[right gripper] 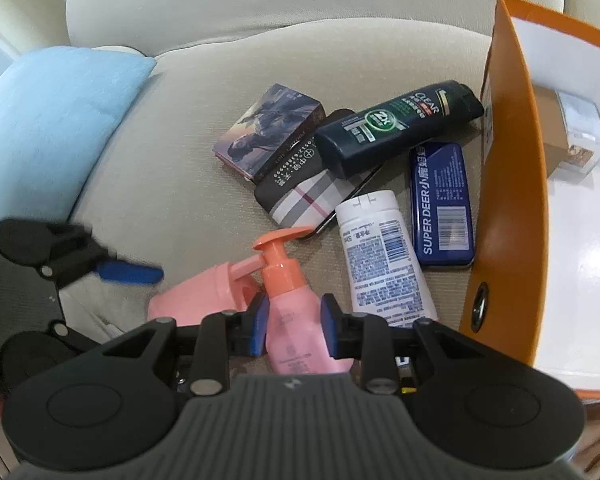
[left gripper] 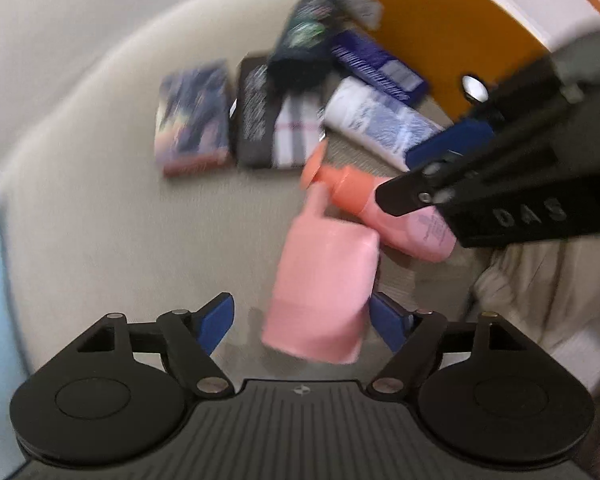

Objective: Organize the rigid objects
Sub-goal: 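Grasp the pink pump bottle with the right tool while the left tool grasps the pink cup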

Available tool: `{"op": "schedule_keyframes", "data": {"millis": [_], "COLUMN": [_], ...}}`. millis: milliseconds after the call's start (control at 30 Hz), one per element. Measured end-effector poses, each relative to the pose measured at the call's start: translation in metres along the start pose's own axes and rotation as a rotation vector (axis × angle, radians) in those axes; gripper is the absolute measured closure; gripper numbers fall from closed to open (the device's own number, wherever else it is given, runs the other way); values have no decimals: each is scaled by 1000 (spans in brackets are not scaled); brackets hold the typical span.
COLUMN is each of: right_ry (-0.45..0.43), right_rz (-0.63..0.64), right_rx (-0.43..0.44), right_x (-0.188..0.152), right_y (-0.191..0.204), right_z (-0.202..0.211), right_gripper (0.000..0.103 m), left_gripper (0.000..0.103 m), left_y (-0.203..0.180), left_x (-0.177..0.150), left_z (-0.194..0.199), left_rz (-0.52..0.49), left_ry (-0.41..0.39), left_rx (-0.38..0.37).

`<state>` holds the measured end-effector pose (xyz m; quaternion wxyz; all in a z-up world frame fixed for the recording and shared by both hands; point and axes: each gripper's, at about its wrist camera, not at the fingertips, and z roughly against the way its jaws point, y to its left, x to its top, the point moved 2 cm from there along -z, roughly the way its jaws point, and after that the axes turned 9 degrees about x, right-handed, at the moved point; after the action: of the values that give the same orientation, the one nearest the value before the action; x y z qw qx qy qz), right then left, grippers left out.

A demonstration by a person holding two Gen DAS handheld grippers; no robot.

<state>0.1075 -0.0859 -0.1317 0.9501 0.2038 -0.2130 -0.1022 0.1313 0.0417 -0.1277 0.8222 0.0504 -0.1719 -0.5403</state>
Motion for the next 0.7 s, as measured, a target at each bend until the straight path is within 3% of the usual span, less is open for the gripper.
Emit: {"op": "schedule_keyframes", "data": {"millis": [67, 167, 200, 267, 300, 367, 600, 700], "right_ry": [-1, 6, 13, 30, 38, 56, 67, 91], "right_rz": [21, 54, 63, 71, 78, 100, 145, 165], "right_rx": [-14, -25, -20, -10, -6, -5, -17, -25], "right_x": [-1, -4, -6, -7, -8, -10, -7, -7], "right_y": [1, 2, 1, 1, 1, 2, 7, 8], "right_z": [3, 6, 6, 4, 3, 0, -13, -20], "right_gripper": [71, 67, 67, 66, 64, 60, 57, 55], "left_gripper": [12, 14, 16, 36, 37, 41, 41, 41], "left_y": [-14, -24, -25, -21, -21, -12, 46, 58], "left_x": [1, 3, 1, 1, 5, 3, -25, -37], "left_z": [3, 2, 1, -2, -5, -4, -15, -18], "left_rz": [-118, -212, -207, -161, -134, -54, 488, 628], "left_ry": [-54, -89, -86, -65, -51, -35, 81, 85], "left_rx": [53, 83, 72, 11, -15, -42, -169, -206]}}
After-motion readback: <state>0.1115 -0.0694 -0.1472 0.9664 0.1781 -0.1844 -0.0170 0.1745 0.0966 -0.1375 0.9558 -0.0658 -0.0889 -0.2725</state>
